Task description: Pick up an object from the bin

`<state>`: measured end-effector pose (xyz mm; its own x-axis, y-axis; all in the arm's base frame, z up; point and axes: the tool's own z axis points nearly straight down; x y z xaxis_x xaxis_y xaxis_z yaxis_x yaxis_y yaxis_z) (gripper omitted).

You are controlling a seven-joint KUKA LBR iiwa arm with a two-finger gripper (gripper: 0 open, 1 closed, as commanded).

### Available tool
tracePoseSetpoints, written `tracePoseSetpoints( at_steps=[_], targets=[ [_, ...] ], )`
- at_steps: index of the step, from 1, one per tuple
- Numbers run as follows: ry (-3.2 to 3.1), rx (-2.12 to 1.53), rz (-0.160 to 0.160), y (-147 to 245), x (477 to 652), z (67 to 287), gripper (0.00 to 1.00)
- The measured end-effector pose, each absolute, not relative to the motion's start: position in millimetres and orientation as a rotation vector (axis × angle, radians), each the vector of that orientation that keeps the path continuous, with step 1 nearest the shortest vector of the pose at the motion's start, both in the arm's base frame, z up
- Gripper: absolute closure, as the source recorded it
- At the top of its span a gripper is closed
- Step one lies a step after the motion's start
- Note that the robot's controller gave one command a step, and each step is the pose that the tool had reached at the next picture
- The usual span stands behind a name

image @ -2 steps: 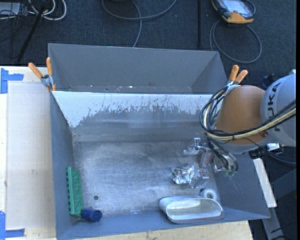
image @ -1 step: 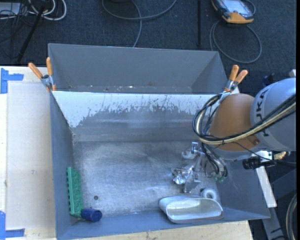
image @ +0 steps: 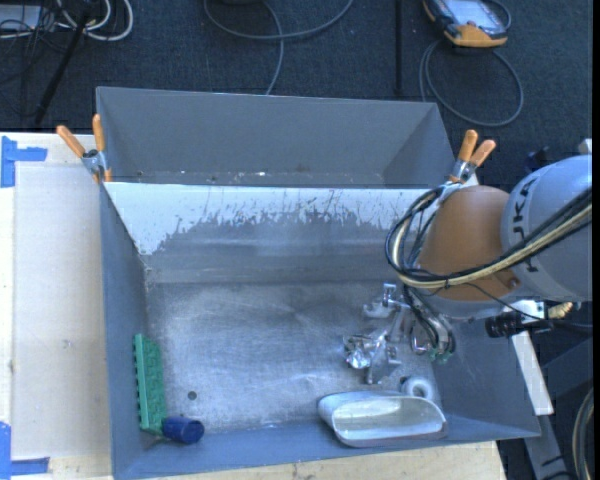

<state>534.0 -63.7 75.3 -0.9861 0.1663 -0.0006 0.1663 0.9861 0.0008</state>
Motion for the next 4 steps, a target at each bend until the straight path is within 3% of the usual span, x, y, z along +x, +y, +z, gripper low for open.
tracePoseSetpoints(
  at_steps=[1, 2, 4],
  targets=[
    [3.118, 0.26, 0.0, -63.9, 537.4, 78.1, 1.0],
    [3.129, 0.256, 0.0, -64.1, 538.2, 102.8, 1.0],
    [3.132, 0.248, 0.0, -63.9, 538.5, 114.8, 1.0]
  ],
)
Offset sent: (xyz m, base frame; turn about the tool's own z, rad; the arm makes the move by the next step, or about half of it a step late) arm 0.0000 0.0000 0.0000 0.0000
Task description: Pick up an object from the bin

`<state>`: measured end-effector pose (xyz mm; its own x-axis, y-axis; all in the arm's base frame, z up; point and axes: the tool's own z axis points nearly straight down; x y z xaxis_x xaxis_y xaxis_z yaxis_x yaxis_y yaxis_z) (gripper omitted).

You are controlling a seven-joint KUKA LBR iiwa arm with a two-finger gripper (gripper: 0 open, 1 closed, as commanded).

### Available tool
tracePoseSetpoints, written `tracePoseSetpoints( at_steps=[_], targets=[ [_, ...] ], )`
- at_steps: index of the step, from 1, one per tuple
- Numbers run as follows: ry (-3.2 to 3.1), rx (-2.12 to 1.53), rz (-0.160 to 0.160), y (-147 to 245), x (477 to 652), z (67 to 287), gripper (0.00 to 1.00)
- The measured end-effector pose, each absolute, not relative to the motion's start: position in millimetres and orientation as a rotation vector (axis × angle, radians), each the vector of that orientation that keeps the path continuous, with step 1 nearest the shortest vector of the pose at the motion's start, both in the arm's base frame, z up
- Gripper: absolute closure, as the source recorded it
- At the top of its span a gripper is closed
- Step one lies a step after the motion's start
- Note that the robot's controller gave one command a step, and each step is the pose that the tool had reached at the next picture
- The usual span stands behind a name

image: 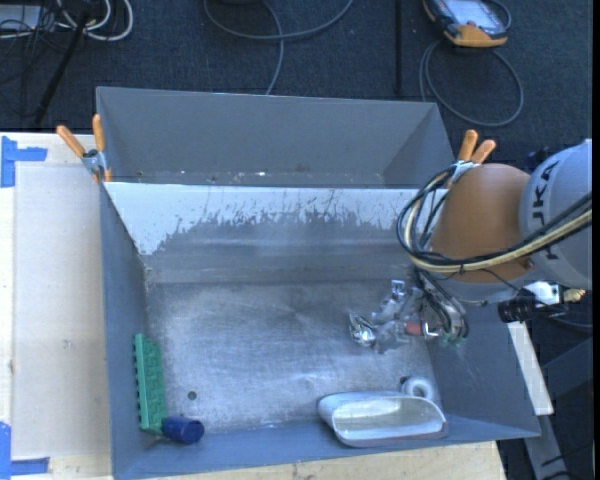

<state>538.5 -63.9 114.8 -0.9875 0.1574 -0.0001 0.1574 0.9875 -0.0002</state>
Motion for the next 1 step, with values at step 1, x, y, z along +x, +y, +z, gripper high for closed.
tracePoseSetpoints(
  at_steps=[1],
  targets=[
    [3.125, 0.24, 0.001, -64.1, 540.0, 202.9, 1.0]
  ],
)
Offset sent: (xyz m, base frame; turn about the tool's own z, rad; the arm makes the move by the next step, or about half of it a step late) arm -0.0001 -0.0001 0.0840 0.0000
